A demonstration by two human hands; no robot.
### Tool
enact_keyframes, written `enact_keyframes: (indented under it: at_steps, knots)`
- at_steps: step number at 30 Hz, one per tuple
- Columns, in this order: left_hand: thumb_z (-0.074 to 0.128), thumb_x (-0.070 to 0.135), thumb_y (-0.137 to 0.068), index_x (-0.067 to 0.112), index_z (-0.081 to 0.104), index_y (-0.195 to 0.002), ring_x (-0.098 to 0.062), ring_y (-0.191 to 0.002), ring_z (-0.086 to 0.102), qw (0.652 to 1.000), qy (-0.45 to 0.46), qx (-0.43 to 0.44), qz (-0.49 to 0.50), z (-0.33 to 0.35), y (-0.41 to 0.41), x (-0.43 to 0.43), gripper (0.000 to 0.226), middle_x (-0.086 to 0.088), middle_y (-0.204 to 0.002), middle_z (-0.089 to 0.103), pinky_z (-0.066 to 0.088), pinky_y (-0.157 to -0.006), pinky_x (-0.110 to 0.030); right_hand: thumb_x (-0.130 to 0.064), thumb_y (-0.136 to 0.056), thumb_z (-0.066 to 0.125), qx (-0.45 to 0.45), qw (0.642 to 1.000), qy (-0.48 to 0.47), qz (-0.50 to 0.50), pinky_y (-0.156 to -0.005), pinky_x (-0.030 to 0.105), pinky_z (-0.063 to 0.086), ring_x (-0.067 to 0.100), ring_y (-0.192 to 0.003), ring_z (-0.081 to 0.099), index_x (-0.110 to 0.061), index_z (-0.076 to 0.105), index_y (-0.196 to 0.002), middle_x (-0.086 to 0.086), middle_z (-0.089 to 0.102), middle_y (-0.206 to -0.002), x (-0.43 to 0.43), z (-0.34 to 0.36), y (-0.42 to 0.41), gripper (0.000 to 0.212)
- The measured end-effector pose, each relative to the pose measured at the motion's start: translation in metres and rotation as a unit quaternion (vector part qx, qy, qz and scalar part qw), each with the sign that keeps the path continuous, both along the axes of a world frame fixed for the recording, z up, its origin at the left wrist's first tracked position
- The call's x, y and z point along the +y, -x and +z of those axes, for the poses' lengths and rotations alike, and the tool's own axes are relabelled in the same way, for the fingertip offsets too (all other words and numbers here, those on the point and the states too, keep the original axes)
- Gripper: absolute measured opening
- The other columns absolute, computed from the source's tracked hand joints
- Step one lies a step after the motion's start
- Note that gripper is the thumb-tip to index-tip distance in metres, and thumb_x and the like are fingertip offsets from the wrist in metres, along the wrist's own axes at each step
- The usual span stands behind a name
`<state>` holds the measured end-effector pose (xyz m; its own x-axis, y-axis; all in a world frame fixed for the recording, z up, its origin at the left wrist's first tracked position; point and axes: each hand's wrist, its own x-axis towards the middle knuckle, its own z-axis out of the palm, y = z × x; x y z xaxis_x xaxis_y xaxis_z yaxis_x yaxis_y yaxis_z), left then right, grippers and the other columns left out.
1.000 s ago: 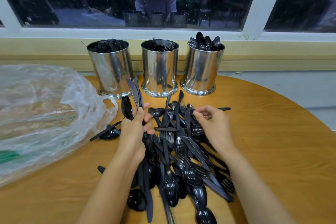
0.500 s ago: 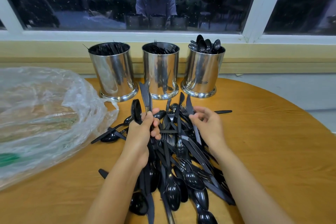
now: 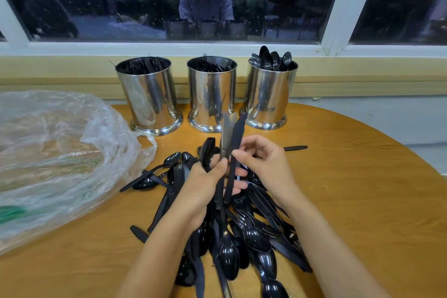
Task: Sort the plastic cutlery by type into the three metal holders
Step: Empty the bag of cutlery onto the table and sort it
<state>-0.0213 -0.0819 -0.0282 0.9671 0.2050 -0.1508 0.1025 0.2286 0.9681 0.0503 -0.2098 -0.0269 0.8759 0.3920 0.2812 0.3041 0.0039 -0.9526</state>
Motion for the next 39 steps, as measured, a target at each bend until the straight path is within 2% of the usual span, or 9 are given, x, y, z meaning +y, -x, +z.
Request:
enact_keyframes:
  at_steps: [4, 8, 12, 15, 17, 20, 26, 34, 39]
  knots:
    - [0.040, 0.024, -0.106, 0.010, 0.058, -0.089, -0.012, -0.052, 0.043, 0.997, -0.070, -0.012, -0.030, 0.001, 0.001, -0.003, 0.029, 0.001, -0.063, 0.055, 0.044, -0.055, -0.022, -0.002, -0.080, 0.074, -0.007, 1.000, -0.013, -0.009, -0.067, 0.020, 0.046, 0.012, -0.068, 0.048, -0.012, 0.061, -0.092, -0.001, 0.056, -0.079, -0.001, -0.002, -0.002, 0.020]
    - [0.044, 0.024, -0.105, 0.008, 0.062, -0.101, -0.008, -0.049, 0.034, 0.999, -0.012, -0.017, 0.025, 0.001, -0.002, 0.003, 0.025, 0.003, -0.063, 0.045, 0.034, -0.048, -0.020, -0.006, -0.085, 0.069, -0.038, 0.997, -0.005, -0.074, -0.073, 0.018, 0.048, 0.004, -0.074, 0.053, -0.020, 0.063, -0.093, -0.005, 0.058, -0.082, -0.010, -0.004, -0.014, 0.017]
    - [0.045, 0.016, -0.104, 0.009, 0.057, -0.096, -0.011, -0.049, 0.046, 0.992, 0.086, -0.009, 0.095, 0.001, -0.006, 0.011, 0.016, -0.001, -0.066, 0.056, 0.044, -0.046, -0.021, -0.008, -0.092, 0.061, -0.134, 0.943, 0.221, -0.208, -0.079, 0.013, 0.045, 0.006, -0.085, 0.055, -0.017, 0.068, -0.106, -0.003, 0.067, -0.101, -0.033, -0.018, -0.049, 0.018]
    - [0.044, 0.016, -0.105, 0.010, 0.056, -0.096, -0.010, -0.047, 0.049, 0.986, 0.105, -0.011, 0.128, -0.001, -0.007, 0.014, 0.017, 0.002, -0.060, 0.060, 0.045, -0.045, -0.022, -0.010, -0.098, 0.052, -0.147, 0.876, 0.401, -0.224, -0.101, 0.034, 0.039, 0.022, -0.118, 0.049, -0.017, 0.061, -0.128, 0.003, 0.062, -0.128, -0.054, -0.034, -0.073, 0.032]
    - [0.042, 0.016, -0.105, 0.009, 0.056, -0.098, -0.010, -0.045, 0.045, 0.984, 0.123, -0.018, 0.131, -0.002, -0.008, 0.015, 0.017, 0.002, -0.059, 0.056, 0.041, -0.044, -0.022, -0.010, -0.100, 0.047, -0.122, 0.844, 0.475, -0.218, -0.101, 0.041, 0.041, 0.029, -0.126, 0.044, -0.021, 0.054, -0.137, 0.009, 0.055, -0.136, -0.065, -0.038, -0.079, 0.039]
    - [0.041, 0.015, -0.106, 0.008, 0.055, -0.101, -0.011, -0.045, 0.042, 0.982, 0.133, -0.022, 0.130, -0.003, -0.010, 0.018, 0.016, 0.002, -0.060, 0.052, 0.039, -0.044, -0.022, -0.012, -0.100, 0.048, -0.129, 0.813, 0.528, -0.210, -0.096, 0.042, 0.046, 0.032, -0.113, 0.052, -0.023, 0.057, -0.134, 0.015, 0.057, -0.123, -0.072, -0.035, -0.077, 0.037]
    - [0.041, 0.017, -0.105, 0.009, 0.056, -0.101, -0.007, -0.043, 0.038, 0.979, 0.170, -0.012, 0.111, -0.008, -0.012, 0.018, 0.018, 0.003, -0.060, 0.048, 0.038, -0.041, -0.019, -0.023, -0.093, 0.061, -0.189, 0.788, 0.542, -0.224, -0.084, 0.035, 0.044, 0.022, -0.105, 0.050, -0.017, 0.068, -0.116, 0.004, 0.070, -0.106, -0.068, -0.025, -0.079, 0.024]
    - [0.039, 0.018, -0.106, 0.008, 0.057, -0.096, -0.005, -0.039, 0.034, 0.967, 0.242, 0.021, 0.082, -0.001, -0.009, 0.019, 0.023, 0.004, -0.054, 0.044, 0.033, -0.039, -0.016, -0.038, -0.099, 0.052, -0.160, 0.807, 0.500, -0.271, -0.058, 0.029, 0.043, 0.020, -0.076, 0.060, -0.019, 0.057, -0.097, -0.002, 0.066, -0.084, -0.056, 0.002, -0.063, 0.020]
    - [0.040, 0.025, -0.104, 0.008, 0.057, -0.100, -0.007, -0.041, 0.035, 0.958, 0.272, 0.021, 0.084, 0.012, 0.006, 0.020, 0.025, 0.002, -0.058, 0.042, 0.036, -0.039, -0.018, -0.028, -0.097, 0.056, -0.024, 0.952, 0.242, -0.185, -0.057, 0.036, 0.050, 0.010, -0.052, 0.053, -0.015, 0.057, -0.103, 0.002, 0.063, -0.079, -0.037, 0.036, -0.020, 0.014]
